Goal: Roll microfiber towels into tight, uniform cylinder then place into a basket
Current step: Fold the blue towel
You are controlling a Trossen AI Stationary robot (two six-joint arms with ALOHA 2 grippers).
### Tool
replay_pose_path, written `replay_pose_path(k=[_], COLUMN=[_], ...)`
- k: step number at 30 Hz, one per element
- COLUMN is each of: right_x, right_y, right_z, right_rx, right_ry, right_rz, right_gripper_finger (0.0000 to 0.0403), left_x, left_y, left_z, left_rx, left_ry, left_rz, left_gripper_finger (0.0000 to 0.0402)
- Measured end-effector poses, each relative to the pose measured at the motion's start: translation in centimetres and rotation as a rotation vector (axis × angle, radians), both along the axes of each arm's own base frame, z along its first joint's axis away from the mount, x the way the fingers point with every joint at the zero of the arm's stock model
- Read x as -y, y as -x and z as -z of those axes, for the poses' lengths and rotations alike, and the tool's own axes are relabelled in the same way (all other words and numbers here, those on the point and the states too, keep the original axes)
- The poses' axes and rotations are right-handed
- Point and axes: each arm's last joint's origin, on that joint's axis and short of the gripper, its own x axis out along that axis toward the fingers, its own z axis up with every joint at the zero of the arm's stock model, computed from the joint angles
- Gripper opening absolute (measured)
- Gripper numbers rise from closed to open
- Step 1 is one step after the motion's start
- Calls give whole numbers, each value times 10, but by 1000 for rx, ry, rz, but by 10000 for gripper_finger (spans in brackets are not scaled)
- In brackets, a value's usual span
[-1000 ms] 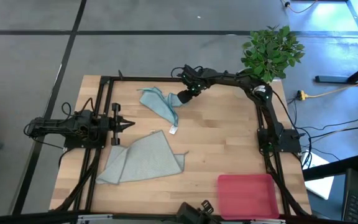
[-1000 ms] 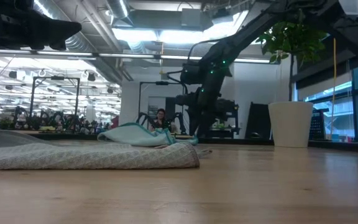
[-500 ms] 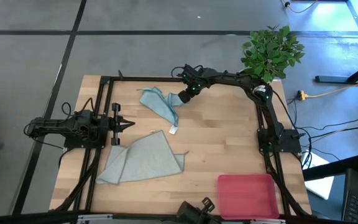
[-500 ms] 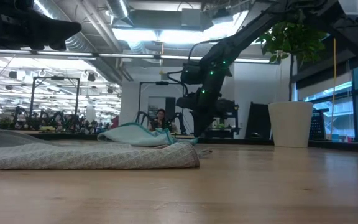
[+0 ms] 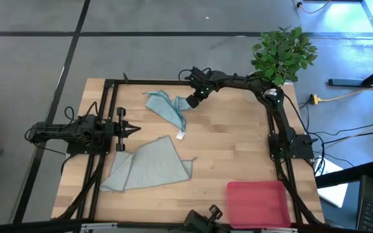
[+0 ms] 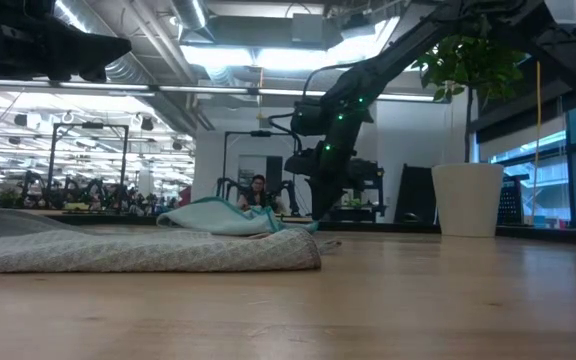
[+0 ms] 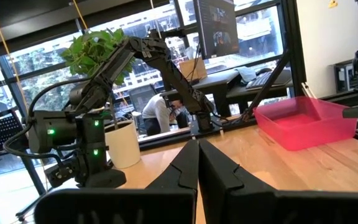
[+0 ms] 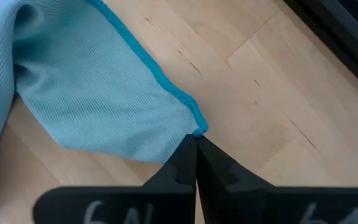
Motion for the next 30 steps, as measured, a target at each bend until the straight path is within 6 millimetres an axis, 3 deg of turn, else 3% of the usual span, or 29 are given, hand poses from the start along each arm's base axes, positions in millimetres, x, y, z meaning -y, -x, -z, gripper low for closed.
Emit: replay_pose_path(k=[17, 21, 30], right_x=[1, 2, -4], right_y=[-1, -4, -16], right_z=[-5, -20, -78], right_rx=[-6, -35, -93], right_ry=[30, 60, 206], right_rz=[-17, -32, -90], right_gripper_finger=[2, 2, 1], left_x=[0, -2, -10], left_y=[0, 0, 2], left_z=[0, 0, 0], left_rx=[-2, 0, 14], left_ry=[-1, 49, 128], left_rz=[-5, -80, -358], left_gripper_finger=[0, 0, 0])
